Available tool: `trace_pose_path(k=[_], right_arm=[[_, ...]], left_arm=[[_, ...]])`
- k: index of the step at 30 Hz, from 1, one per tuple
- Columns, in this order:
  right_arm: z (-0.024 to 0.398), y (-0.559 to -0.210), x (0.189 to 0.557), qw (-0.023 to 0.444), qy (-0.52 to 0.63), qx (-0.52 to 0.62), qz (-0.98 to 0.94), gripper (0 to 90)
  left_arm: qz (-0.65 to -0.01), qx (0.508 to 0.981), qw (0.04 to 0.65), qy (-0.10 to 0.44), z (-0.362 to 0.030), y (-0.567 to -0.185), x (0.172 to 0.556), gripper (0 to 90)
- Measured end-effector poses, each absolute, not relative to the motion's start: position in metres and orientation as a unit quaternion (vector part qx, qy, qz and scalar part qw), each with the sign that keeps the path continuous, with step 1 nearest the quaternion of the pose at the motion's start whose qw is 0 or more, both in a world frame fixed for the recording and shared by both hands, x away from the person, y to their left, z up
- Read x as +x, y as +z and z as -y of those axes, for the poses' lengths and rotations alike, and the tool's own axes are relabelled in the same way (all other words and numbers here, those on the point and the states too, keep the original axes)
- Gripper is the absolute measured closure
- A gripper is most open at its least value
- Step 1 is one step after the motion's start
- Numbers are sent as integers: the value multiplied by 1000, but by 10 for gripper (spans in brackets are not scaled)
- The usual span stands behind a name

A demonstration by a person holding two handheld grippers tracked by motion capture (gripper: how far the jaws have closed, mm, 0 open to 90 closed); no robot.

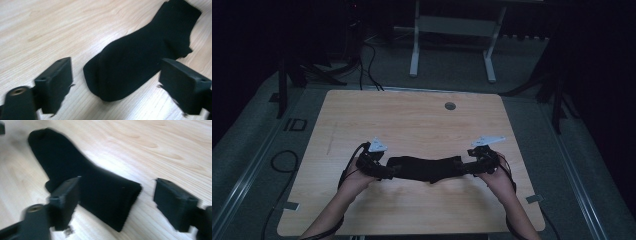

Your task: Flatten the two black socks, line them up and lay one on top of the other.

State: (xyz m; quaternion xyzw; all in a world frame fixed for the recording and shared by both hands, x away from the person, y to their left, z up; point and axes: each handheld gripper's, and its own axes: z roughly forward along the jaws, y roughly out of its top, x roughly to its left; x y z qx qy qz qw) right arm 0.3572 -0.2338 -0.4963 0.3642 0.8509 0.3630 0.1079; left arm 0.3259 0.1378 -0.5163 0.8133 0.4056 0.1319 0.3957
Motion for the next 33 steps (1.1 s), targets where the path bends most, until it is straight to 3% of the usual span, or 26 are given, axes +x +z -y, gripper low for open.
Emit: trace_pose_path(k=[2,9,17,33], right_arm=[[229,-498,357,114,368,350,-854,122],[223,-507,358,149,371,344,-849,123],[226,-520,360,168,351,348,-853,123],[261,-527,360,199,337,384,-836,122]], left_arm=[[-416,804,406,130,-143,-518,326,23],[-401,792,437,146,-153,-527,322,24],[-408,792,424,162,-162,-542,316,24],[-436,773,426,177,-198,-554,301,24]])
